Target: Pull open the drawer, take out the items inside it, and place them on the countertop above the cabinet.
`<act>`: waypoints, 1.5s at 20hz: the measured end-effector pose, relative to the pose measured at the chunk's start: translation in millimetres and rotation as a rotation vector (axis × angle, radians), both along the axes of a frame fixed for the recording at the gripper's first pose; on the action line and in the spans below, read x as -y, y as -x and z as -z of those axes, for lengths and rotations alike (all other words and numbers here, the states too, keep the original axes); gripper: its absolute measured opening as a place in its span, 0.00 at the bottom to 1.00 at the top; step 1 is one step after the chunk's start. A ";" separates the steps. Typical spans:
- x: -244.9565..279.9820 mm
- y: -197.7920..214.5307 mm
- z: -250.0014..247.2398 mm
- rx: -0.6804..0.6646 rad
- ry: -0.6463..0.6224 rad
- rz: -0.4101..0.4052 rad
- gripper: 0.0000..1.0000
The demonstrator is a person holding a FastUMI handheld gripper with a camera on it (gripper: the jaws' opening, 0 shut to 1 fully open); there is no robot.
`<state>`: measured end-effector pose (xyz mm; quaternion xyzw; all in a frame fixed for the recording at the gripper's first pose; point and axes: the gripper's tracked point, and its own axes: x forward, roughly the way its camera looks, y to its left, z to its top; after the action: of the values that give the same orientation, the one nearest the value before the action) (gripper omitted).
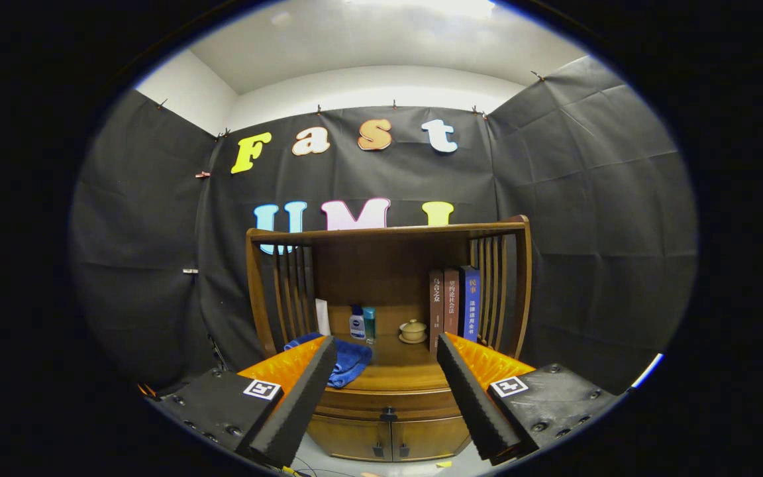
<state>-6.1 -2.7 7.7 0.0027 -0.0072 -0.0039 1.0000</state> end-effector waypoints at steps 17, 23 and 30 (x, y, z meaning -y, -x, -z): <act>10.8 -2.6 -1.1 0.003 0.002 -0.006 0.99; 11.6 -6.2 1.3 0.000 0.011 -0.012 0.99; 14.0 -25.7 38.8 -0.049 -0.033 -0.021 0.99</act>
<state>19.6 -16.6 -31.1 0.0193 0.0173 0.0065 0.9996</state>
